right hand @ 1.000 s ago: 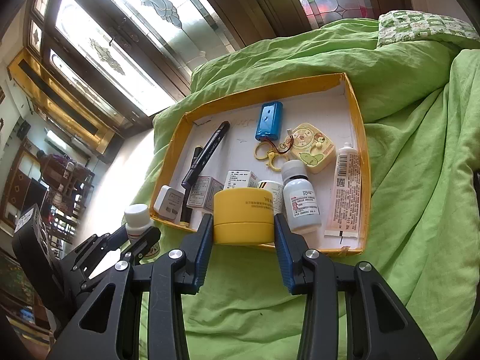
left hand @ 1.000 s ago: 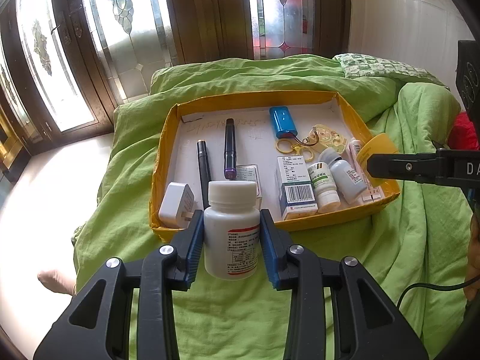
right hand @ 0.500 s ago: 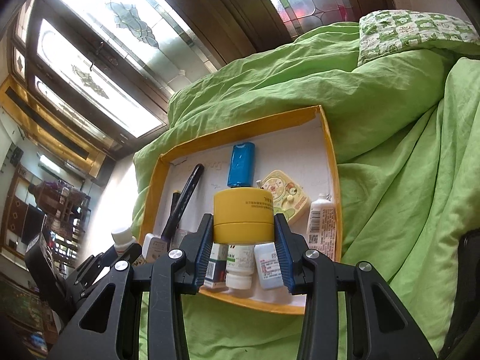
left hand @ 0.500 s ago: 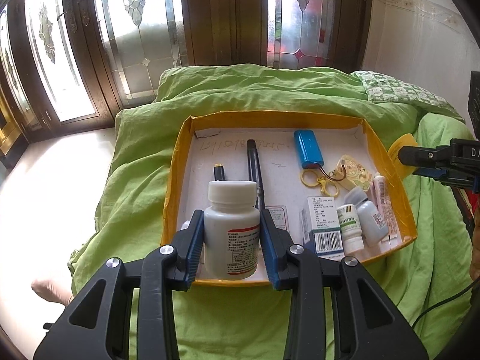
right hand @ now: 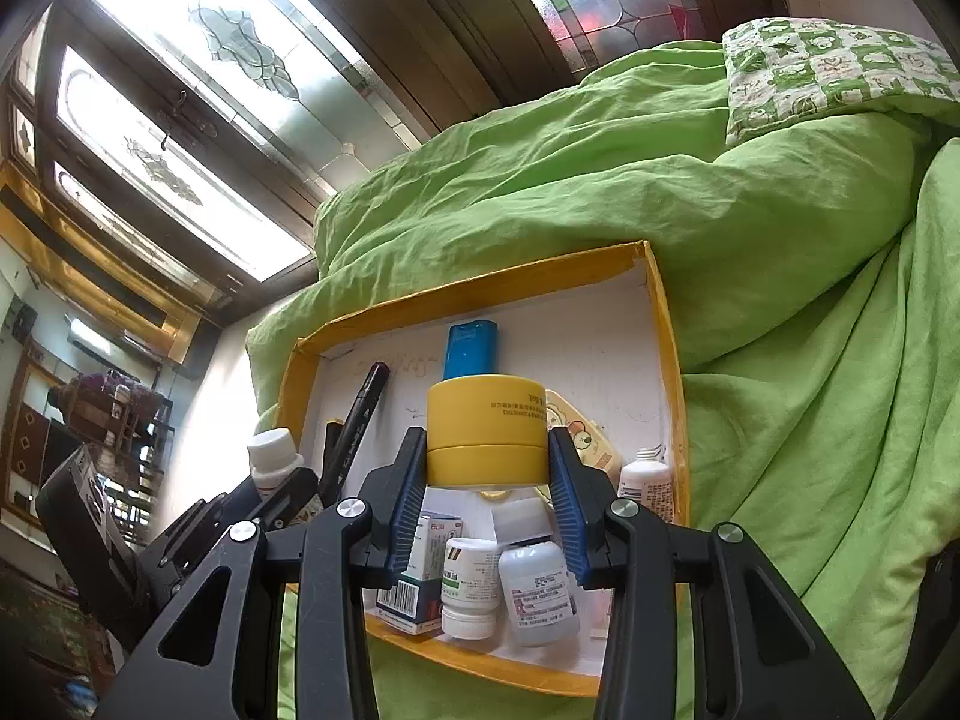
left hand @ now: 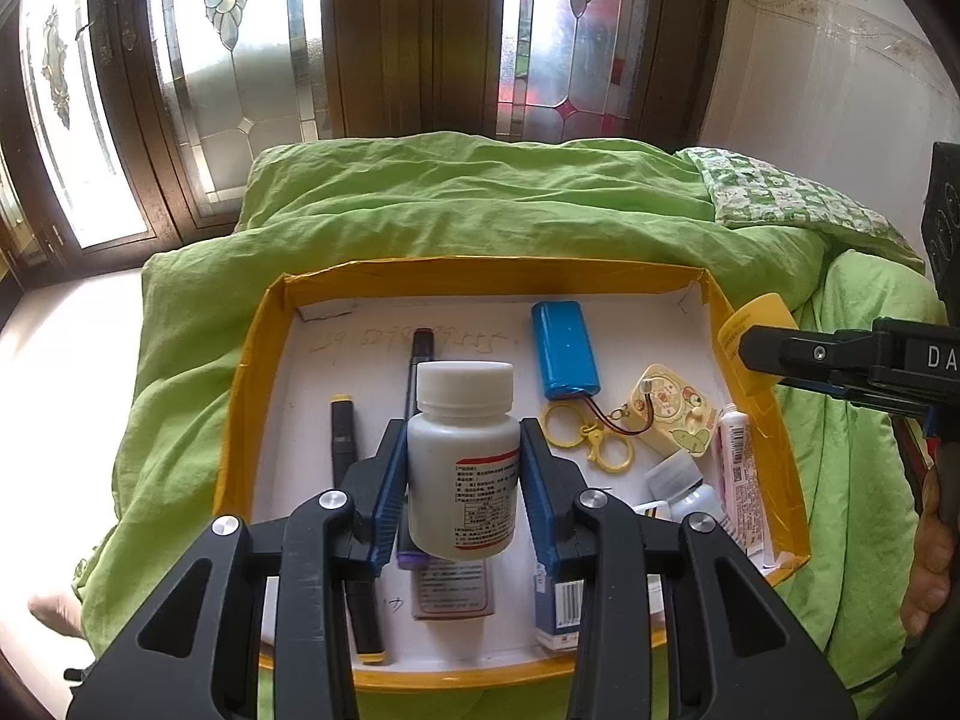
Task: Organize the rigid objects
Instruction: 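Lower the pill bottle and yellow jar into the tray with both tools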
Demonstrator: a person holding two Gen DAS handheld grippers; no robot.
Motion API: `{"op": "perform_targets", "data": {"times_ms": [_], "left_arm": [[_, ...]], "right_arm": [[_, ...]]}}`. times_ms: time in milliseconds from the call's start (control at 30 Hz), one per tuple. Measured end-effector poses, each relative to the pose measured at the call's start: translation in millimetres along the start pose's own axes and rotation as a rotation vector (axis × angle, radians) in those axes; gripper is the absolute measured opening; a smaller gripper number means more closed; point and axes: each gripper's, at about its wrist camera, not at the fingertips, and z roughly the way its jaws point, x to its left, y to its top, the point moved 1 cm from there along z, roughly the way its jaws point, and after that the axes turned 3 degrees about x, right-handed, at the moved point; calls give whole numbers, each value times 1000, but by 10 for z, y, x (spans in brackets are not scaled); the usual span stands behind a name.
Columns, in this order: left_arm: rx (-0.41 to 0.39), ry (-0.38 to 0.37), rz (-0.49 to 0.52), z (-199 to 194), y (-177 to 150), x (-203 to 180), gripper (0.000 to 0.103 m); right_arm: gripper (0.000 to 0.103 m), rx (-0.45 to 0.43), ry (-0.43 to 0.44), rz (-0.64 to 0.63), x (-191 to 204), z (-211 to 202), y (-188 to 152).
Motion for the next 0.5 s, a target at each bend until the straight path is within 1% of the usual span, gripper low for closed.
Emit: {"op": "perform_targets", "data": {"times_ms": [200,500], "left_arm": [[14,-10,13,160,57,-124,33],[43,4,-1,405,52,-87,33]], "right_arm": [[36,7,-17,14,-67,83,90],[36,21,-79,9,-109,270,209]]}}
